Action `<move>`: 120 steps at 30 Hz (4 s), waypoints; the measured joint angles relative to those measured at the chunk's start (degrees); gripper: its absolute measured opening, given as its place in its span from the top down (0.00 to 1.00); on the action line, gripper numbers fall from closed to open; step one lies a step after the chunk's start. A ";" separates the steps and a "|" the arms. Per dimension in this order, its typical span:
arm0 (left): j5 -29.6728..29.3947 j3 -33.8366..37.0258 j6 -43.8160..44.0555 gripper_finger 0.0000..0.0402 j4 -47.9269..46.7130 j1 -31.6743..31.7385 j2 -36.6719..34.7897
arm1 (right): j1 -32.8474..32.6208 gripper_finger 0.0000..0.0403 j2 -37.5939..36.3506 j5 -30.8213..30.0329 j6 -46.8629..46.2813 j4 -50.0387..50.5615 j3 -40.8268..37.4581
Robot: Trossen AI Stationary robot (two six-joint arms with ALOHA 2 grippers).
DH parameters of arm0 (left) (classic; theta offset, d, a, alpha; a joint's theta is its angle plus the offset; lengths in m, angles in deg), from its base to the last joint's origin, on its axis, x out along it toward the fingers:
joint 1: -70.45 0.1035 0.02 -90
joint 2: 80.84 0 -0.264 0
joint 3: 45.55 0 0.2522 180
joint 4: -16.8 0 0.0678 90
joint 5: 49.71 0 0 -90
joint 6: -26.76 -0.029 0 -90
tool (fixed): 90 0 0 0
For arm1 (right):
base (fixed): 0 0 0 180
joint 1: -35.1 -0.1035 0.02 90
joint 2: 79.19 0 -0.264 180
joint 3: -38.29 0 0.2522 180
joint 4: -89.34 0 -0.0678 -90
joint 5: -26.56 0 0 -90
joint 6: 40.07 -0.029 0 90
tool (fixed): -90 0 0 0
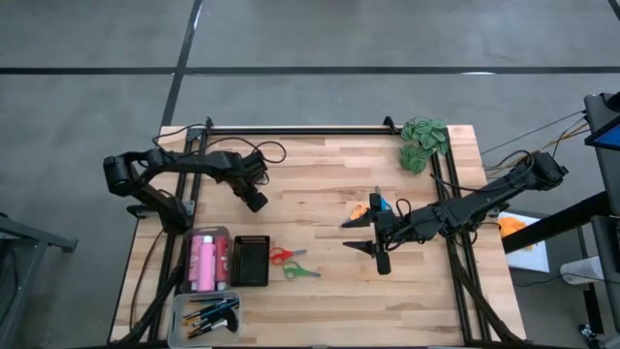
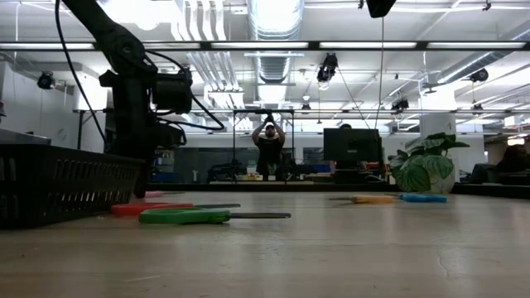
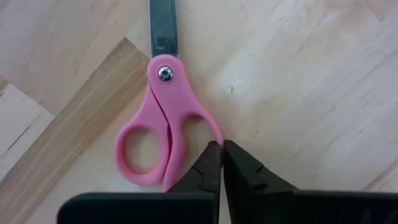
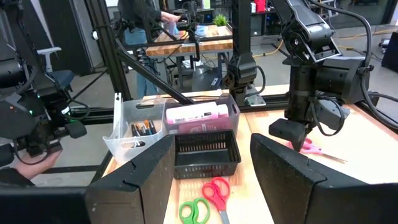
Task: Pick & Place Paint Supplies
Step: Put the pink scissors into the black bin
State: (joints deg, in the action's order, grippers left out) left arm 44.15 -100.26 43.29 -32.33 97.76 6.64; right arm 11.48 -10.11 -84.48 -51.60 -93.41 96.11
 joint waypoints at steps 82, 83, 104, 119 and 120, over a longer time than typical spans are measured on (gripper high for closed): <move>-9.98 -8.85 95.77 1.00 -0.37 -61.69 -12.39 | 0.00 0.48 0.01 0.00 0.00 0.02 0.00; -10.11 -8.87 96.81 1.00 -0.26 -62.03 -11.55 | 0.00 0.48 0.02 0.00 0.00 0.02 0.00; -13.66 -7.01 91.28 1.00 1.01 -62.84 -6.58 | 0.00 0.48 0.01 0.00 0.00 0.02 0.00; -12.16 -1.52 93.44 1.00 5.11 -62.82 -6.59 | 0.00 0.48 0.00 0.00 0.00 0.02 0.00; -11.98 -1.43 93.41 1.00 5.32 -62.79 -6.60 | 0.00 0.48 0.00 0.00 0.00 0.01 0.00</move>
State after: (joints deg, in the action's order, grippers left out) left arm 32.17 -101.69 136.70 -27.01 34.97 0.04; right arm 11.48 -10.11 -84.48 -51.60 -93.40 96.11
